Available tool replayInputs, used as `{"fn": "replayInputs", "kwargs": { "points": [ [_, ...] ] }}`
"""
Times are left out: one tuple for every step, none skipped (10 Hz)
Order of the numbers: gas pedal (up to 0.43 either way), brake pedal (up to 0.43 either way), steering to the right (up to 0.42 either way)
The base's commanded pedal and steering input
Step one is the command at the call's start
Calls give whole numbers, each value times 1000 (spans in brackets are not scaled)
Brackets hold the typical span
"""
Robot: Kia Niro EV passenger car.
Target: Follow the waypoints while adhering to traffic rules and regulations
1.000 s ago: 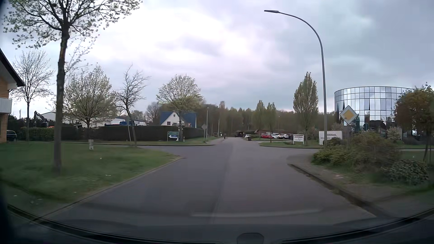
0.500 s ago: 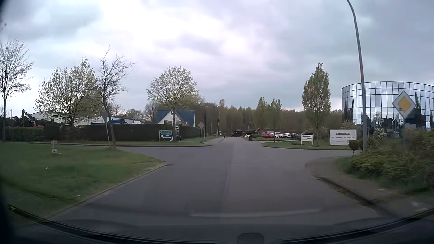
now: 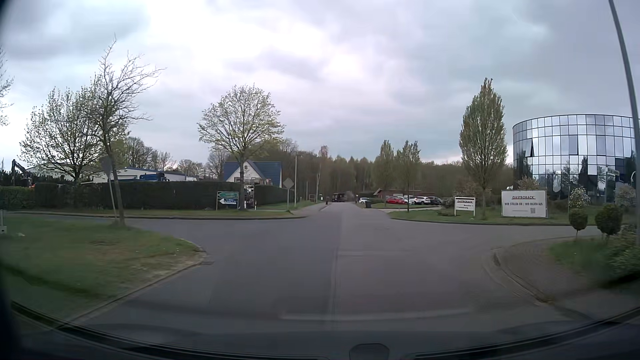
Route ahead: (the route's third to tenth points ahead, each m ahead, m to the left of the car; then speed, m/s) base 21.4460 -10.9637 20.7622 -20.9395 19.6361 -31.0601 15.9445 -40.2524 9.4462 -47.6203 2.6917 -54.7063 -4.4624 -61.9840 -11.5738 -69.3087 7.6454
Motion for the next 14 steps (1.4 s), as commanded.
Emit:
{"fn": "replayInputs", "kwargs": {
  "points": [
    [28,6,55],
    [28,0,74],
    [28,0,95],
    [67,0,111],
    [79,0,135],
    [79,0,164],
    [79,0,185],
    [79,0,211],
    [67,0,234],
    [67,0,253],
    [67,0,273],
    [79,0,295],
    [79,0,315],
    [87,0,330]
  ]
}}
